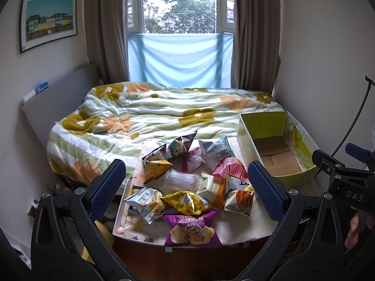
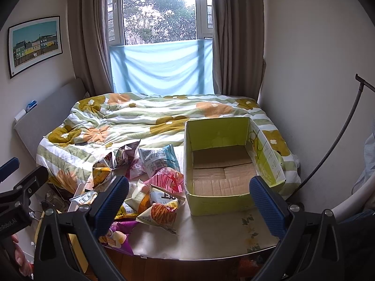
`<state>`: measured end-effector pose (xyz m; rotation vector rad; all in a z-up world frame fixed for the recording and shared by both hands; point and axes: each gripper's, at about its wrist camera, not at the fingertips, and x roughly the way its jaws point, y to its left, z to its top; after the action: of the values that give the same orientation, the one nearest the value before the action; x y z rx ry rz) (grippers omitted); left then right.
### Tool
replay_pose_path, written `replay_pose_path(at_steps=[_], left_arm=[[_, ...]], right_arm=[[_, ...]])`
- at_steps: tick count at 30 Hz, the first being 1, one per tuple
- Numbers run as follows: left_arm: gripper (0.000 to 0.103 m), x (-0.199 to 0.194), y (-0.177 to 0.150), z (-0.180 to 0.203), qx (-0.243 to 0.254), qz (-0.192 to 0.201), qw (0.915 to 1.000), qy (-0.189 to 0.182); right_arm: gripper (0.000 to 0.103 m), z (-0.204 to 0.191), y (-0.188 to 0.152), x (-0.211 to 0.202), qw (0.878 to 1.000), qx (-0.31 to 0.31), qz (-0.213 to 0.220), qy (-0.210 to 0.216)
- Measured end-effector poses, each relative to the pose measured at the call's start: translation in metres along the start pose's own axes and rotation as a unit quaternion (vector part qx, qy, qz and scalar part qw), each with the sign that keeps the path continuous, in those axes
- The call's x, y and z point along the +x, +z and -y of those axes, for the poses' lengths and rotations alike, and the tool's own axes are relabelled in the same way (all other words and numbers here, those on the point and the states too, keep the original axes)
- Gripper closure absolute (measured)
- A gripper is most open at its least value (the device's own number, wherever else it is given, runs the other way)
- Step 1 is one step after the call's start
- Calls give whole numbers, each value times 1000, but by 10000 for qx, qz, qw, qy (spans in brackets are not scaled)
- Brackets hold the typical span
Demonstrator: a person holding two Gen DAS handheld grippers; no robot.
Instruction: Organize snacks
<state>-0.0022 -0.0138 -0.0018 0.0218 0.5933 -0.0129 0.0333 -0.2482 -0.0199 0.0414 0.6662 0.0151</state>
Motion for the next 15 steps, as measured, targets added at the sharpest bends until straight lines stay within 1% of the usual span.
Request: replay_pose_path(at_steps=[15], left_arm=[[0,3,0,0,-9,-7,10000,-16]], right_arm=[[1,0,-2,2,10000,7,-2,-16]])
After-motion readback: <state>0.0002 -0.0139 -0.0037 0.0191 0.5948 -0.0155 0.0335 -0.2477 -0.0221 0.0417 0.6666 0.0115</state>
